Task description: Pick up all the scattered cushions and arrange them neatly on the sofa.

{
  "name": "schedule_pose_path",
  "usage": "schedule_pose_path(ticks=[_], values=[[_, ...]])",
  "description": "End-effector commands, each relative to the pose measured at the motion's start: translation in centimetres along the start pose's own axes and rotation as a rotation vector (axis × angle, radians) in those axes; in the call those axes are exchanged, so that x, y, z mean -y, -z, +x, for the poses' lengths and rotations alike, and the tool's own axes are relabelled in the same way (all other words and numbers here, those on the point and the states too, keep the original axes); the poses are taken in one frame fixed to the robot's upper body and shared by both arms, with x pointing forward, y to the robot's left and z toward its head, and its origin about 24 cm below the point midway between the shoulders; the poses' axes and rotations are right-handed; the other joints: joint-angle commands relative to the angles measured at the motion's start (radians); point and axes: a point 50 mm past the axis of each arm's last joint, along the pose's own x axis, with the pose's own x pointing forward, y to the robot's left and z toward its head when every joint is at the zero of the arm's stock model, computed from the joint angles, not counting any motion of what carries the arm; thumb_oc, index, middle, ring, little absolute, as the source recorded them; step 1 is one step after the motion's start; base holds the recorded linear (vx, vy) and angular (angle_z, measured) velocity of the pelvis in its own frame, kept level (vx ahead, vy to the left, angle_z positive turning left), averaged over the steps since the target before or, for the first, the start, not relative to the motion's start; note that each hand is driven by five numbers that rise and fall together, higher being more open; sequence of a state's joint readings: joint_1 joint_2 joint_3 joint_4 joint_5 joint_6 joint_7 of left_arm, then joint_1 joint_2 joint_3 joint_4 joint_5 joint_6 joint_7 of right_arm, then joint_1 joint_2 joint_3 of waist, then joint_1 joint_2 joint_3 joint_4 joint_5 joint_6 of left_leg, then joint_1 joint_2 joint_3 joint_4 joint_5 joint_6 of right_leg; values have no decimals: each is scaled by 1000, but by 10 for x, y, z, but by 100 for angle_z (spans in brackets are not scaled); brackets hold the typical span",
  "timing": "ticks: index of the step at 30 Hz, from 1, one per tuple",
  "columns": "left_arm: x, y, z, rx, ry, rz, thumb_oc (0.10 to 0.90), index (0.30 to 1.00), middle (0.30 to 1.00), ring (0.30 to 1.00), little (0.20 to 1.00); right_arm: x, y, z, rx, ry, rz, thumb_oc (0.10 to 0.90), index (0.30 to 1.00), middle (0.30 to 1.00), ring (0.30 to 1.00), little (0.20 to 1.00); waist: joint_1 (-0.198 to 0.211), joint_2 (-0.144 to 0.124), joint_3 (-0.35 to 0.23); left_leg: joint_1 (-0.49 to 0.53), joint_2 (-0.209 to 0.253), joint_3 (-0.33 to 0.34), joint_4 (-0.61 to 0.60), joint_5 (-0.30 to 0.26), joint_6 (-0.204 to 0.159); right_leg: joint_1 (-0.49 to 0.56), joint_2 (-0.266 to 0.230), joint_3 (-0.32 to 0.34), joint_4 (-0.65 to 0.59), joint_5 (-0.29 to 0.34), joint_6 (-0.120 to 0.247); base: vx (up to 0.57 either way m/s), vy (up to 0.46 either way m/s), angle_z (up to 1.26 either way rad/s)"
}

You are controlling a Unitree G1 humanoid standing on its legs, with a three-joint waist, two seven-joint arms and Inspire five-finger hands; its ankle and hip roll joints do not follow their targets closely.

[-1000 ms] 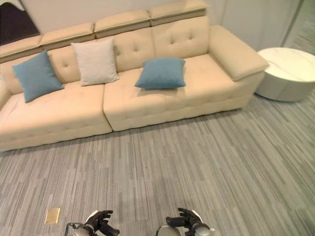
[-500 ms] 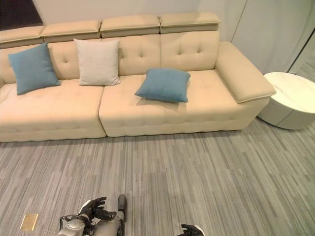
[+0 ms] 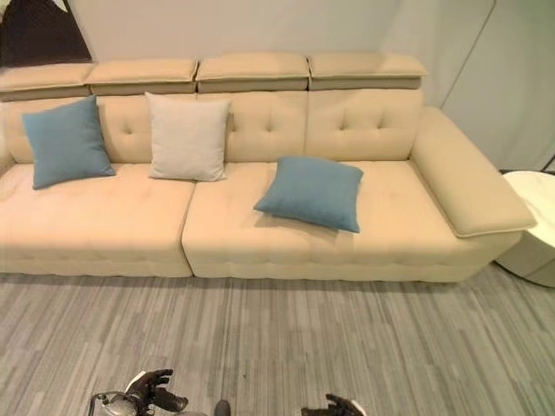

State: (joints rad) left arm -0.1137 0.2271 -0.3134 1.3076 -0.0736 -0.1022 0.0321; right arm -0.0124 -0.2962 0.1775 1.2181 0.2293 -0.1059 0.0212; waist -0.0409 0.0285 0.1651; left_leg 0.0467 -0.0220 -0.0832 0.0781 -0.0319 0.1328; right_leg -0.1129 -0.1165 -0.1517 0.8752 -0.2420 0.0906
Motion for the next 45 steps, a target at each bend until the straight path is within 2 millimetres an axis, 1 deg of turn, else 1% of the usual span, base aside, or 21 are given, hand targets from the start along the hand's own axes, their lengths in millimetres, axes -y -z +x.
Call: schedule_pose_path(ticks=[1, 2, 5, 8, 12, 14, 15, 17, 19, 21, 24, 26, 29, 32, 34, 36, 37, 38, 39, 41, 45], values=[[-6, -19, 2, 83, -12, 39, 800, 900, 900, 900, 900, -22, 23, -4, -78, -79, -29, 800, 900, 900, 900, 900, -1, -8, 34, -5, -28, 104, 79, -74, -99, 10, -50, 20, -360, 221, 36, 272, -135, 54], [-4, -26, 2, 106, -13, 40, 800, 900, 900, 900, 900, -20, 20, -4, -67, -65, -9, 800, 900, 900, 900, 900, -27, -17, 44, 15, -40, 80, 74, -99, -113, -40, -46, 70, -523, 225, 42, 371, -180, 59], [2, -37, 3, 151, -6, 23, 800, 900, 900, 900, 900, -13, 15, -3, -51, -40, 8, 800, 900, 900, 900, 900, -60, -13, 68, 75, -39, 57, 62, -143, -136, -89, -70, 73, -701, 294, 73, 334, -156, 63], [8, -39, 3, 162, 17, 32, 800, 900, 900, 900, 900, -7, 19, -4, -60, -19, 19, 800, 900, 900, 900, 900, -76, -19, 55, 112, -43, 36, 54, -175, -145, -85, -79, 63, -761, 308, 86, 305, -171, 53], [18, -34, 2, 147, 42, 16, 800, 900, 900, 900, 900, -1, 19, -5, -58, -5, 20, 800, 900, 900, 900, 900, -84, -13, 38, 130, -31, 23, 78, -205, -158, -75, -61, 102, -701, 313, 74, 232, -171, 39], [25, -30, 2, 129, 63, -2, 800, 900, 900, 900, 900, 7, 16, -4, -52, 13, 7, 800, 900, 900, 900, 900, -86, 0, 31, 69, 22, 33, 260, -148, -207, -49, -40, 96, -659, 259, 33, 226, -265, 21], [26, -33, 2, 135, 63, 3, 800, 900, 900, 900, 900, 9, 10, -3, -35, 20, -7, 800, 900, 900, 900, 900, -80, -5, 39, 15, 47, 55, 369, -81, -230, -24, -40, 89, -660, 240, 15, 114, -217, 22], [24, -40, 2, 167, 58, 4, 800, 900, 900, 900, 900, 11, -1, -1, 6, 22, -25, 800, 900, 900, 900, 900, -61, -16, 61, -65, 69, 67, 528, -9, -232, 21, -23, 86, -673, 216, -18, 68, -174, 10], [22, -45, 2, 187, 52, 13, 800, 900, 900, 900, 900, 14, -9, 0, 22, 30, -49, 800, 900, 900, 900, 900, -39, -28, 73, -104, 67, 77, 586, 11, -223, 58, -12, 85, -689, 198, -36, 142, -169, -1], [20, -44, 2, 186, 47, 10, 800, 900, 900, 900, 900, 14, -12, 1, 26, 30, -57, 800, 900, 900, 900, 900, -23, -33, 71, -151, 92, 101, 539, 7, -213, 96, -12, 69, -710, 180, -35, 248, -115, -4], [16, -34, 1, 153, 32, -10, 800, 900, 900, 900, 900, 13, -17, 1, 48, 29, -44, 800, 900, 900, 900, 900, 8, -28, 57, -146, 118, 102, 284, -23, -203, 133, -3, 51, -744, 151, -17, 297, 35, 18], [15, -22, 1, 111, 21, -34, 800, 900, 900, 900, 900, 11, -22, 2, 69, 27, -23, 800, 900, 900, 900, 900, 40, -4, 51, -174, 127, 34, 82, 51, -221, 160, 24, 62, -755, 123, -6, 344, 125, 14], [7, -6, -1, 54, -11, -96, 800, 900, 900, 900, 900, 4, -30, 3, 108, 12, -3, 800, 900, 900, 900, 900, 76, 5, 66, -239, 130, -42, -52, 114, -239, 230, 38, 99, -745, 64, -5, 349, 106, -9], [7, 13, -3, -9, -14, -113, 800, 900, 900, 900, 900, -1, -35, 3, 131, -3, 2, 800, 900, 900, 900, 900, 89, 5, 62, -244, 129, -19, -45, 125, -239, 269, 30, 131, -741, 35, 7, 377, 217, -56], [5, 23, -5, -44, -17, -78, 800, 900, 900, 900, 900, -5, -48, 2, 186, -18, -3, 800, 900, 900, 900, 900, 101, -14, 44, -279, 73, -47, 44, 115, -225, 263, -10, 177, -715, 38, 36, 344, 282, -80], [3, 23, -5, -43, -20, -65, 800, 900, 900, 900, 900, -7, -51, 2, 203, -26, 10, 800, 900, 900, 900, 900, 103, -21, 39, -283, 59, -42, 67, 98, -214, 247, -21, 196, -685, 36, 43, 192, 177, -60], [-7, 16, -4, -17, -44, -46, 800, 900, 900, 900, 900, -15, -67, 1, 258, -54, 30, 800, 900, 900, 900, 900, 96, -26, 51, -271, 51, -9, 113, 52, -184, 166, -39, 224, -541, 73, 62, 149, 192, -35], [-11, 9, -3, 7, -58, -56, 800, 900, 900, 900, 900, -18, -74, 1, 280, -63, 29, 800, 900, 900, 900, 900, 92, -22, 62, -261, 52, 5, 124, 37, -174, 123, -41, 219, -480, 105, 69, 147, 191, -46], [-11, 9, -3, 7, -58, -56, 800, 900, 900, 900, 900, -18, -74, 1, 280, -63, 29, 800, 900, 900, 900, 900, 94, -23, 61, -262, 52, 7, 126, 36, -174, 120, -42, 222, -476, 103, 69, 73, 106, -60], [-18, -7, -1, 73, -78, -86, 800, 900, 900, 900, 900, -29, -85, -2, 335, -100, 23, 800, 900, 900, 900, 900, 85, -18, 87, -222, 38, 32, 152, -15, -145, 54, -64, 168, -404, 164, 72, 141, 142, -71], [-16, -16, 0, 102, -74, -56, 800, 900, 900, 900, 900, -35, -95, -5, 383, -121, -1, 800, 900, 900, 900, 900, 57, -16, 104, -184, 24, 43, 150, -53, -136, 17, -66, 139, -493, 159, 56, 145, 24, -12]])
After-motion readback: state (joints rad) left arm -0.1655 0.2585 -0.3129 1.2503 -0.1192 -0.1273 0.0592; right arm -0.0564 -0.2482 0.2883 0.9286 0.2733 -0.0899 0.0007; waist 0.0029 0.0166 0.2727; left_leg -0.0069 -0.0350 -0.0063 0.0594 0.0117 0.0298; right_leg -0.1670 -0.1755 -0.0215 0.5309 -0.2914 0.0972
